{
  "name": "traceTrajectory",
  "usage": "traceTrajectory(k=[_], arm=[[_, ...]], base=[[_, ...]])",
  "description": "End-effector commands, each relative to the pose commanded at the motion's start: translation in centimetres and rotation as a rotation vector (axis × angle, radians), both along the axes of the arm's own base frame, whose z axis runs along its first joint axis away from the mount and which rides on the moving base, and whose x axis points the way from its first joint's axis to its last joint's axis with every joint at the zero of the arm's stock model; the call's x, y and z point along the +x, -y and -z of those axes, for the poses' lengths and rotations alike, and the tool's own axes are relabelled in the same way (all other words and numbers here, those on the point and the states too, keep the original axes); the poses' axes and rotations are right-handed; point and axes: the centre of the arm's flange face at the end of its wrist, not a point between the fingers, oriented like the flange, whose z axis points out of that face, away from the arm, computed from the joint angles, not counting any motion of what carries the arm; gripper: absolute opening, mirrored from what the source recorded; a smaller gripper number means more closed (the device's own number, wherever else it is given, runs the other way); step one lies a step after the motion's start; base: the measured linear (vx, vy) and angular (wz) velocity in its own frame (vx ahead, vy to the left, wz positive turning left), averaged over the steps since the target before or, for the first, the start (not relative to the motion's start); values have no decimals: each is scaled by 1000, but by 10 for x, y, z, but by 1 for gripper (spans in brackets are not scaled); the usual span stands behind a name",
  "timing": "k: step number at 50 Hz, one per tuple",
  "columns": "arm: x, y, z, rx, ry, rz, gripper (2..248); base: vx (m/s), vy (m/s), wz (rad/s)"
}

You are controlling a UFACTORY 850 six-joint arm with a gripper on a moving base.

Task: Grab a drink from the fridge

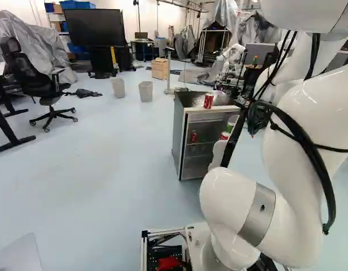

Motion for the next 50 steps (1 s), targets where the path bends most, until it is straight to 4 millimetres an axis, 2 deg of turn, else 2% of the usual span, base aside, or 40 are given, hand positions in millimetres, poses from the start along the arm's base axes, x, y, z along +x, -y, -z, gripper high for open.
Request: traceTrajectory(k=[25,50], arm=[[-4,-48,1,2,-3,-78,247],[20,-88,1,2,-3,-190,247]], base=[[0,0,0],[0,0,0]])
